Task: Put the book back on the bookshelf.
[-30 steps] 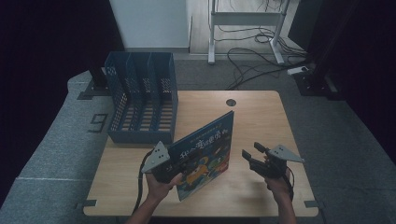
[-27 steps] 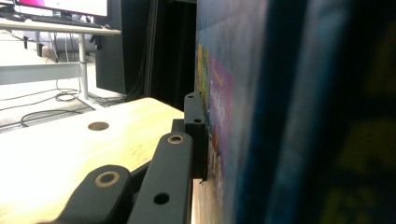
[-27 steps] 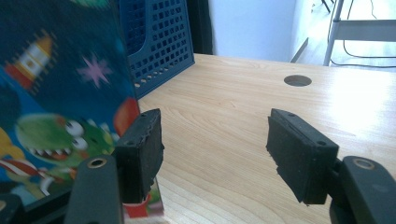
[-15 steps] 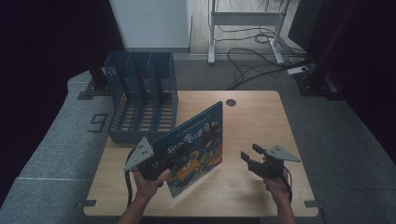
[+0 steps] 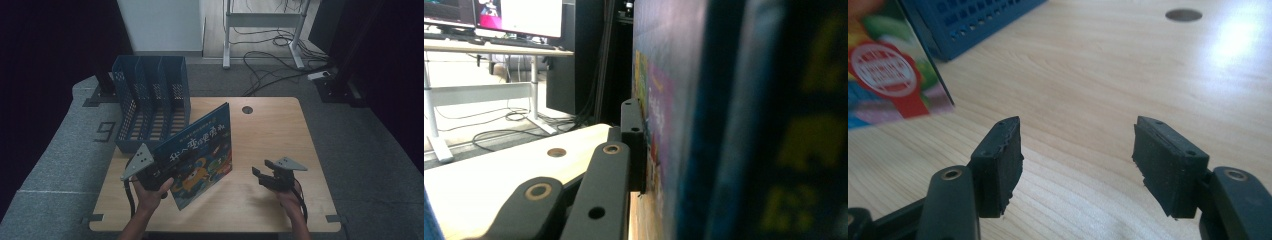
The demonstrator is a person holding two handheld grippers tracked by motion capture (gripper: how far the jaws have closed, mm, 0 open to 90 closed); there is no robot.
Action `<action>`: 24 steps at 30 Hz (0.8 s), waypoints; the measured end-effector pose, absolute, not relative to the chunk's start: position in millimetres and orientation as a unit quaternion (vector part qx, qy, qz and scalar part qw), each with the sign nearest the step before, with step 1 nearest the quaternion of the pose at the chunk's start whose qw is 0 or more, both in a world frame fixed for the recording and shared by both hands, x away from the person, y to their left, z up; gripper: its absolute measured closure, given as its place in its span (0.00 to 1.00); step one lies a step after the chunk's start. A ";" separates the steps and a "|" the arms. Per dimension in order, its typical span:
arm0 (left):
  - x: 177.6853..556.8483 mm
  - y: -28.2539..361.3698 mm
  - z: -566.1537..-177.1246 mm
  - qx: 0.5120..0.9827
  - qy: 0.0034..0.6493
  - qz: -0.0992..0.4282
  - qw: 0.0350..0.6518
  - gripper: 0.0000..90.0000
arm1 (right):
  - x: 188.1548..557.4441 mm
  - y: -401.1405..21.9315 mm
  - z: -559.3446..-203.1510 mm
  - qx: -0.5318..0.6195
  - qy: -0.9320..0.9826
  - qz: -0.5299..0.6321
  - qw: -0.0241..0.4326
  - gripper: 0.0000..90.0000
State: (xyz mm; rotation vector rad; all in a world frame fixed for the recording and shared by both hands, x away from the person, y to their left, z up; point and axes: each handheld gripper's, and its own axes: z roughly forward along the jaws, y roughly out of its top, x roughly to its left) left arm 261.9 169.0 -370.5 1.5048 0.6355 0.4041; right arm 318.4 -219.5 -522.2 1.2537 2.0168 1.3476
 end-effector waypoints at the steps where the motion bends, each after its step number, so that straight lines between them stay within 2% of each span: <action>1: 262.3 169.8 -369.7 0.666 0.283 0.180 0.666 0.91 | 319.2 -218.9 -523.8 0.451 0.725 0.480 0.202 0.40; 24: 268.8 167.1 -350.3 0.673 0.308 0.210 0.639 0.91 | 332.0 -210.6 -548.4 0.484 0.754 0.396 0.200 0.39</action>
